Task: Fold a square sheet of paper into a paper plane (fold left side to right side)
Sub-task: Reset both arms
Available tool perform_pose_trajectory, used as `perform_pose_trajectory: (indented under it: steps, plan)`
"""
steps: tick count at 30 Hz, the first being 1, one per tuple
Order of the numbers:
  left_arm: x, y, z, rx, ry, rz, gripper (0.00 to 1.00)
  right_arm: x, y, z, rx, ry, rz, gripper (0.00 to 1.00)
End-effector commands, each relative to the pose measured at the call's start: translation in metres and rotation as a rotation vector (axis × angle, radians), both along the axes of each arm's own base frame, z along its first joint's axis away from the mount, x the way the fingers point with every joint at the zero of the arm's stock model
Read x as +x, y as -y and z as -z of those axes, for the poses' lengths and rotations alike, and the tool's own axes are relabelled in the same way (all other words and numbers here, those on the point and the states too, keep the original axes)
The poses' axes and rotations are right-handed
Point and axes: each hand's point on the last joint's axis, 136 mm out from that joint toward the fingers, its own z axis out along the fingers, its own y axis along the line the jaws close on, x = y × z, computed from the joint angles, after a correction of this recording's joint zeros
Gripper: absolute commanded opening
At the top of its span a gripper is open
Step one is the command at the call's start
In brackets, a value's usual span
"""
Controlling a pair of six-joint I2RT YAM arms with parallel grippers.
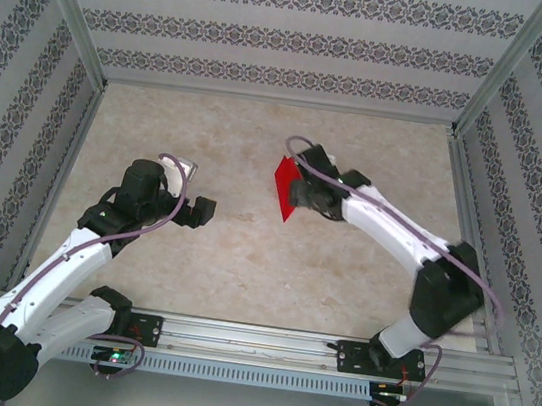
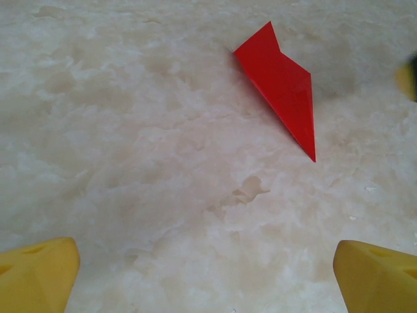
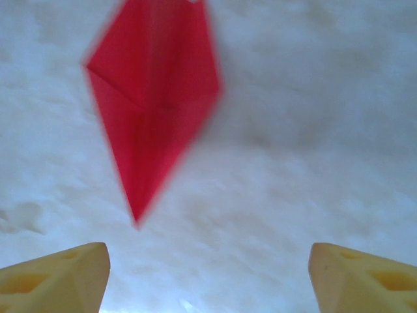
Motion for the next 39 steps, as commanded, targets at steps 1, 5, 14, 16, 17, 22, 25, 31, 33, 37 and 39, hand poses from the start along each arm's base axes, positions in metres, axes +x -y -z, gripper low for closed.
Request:
perform_pose_trajectory:
  steps: [1,5,14,16,17,22,25,31,33,37,39]
  plan:
    - [0.003,-0.012,-0.007,0.043,0.031,-0.032,0.99,-0.013,0.057,-0.038,-0.054,0.165,0.1,0.9]
    - [0.003,-0.017,-0.009,0.057,0.044,-0.05,1.0,-0.026,0.101,-0.05,-0.054,0.281,0.177,0.98]
    - [0.007,-0.024,-0.011,0.074,0.06,-0.081,1.0,-0.046,0.188,-0.038,-0.031,0.493,0.346,0.98]
    - [0.008,-0.026,-0.011,0.079,0.063,-0.091,1.0,-0.042,0.197,-0.034,-0.021,0.566,0.36,0.98]
    - [0.009,-0.028,-0.01,0.081,0.064,-0.098,1.0,-0.039,0.199,-0.031,-0.011,0.593,0.358,0.98]
    - [0.011,-0.034,-0.007,0.098,0.063,-0.126,1.0,-0.012,0.193,-0.021,-0.027,0.669,0.263,0.98]
    - [0.013,-0.039,-0.006,0.108,0.062,-0.145,1.0,0.009,0.191,-0.015,-0.048,0.704,0.226,0.98]
    - [0.017,-0.052,0.0,0.127,0.048,-0.204,1.0,0.037,0.182,0.011,-0.029,0.755,0.143,0.98]
    - [0.017,-0.059,-0.002,0.122,0.039,-0.256,1.0,0.043,0.175,0.011,-0.034,0.755,0.088,0.98]
    - [0.021,-0.073,-0.018,0.101,0.091,-0.36,1.0,0.052,0.178,0.024,-0.007,0.739,0.087,0.98]
    - [0.024,-0.081,-0.028,0.1,0.129,-0.413,1.0,0.055,0.178,0.033,0.005,0.745,0.078,0.98]
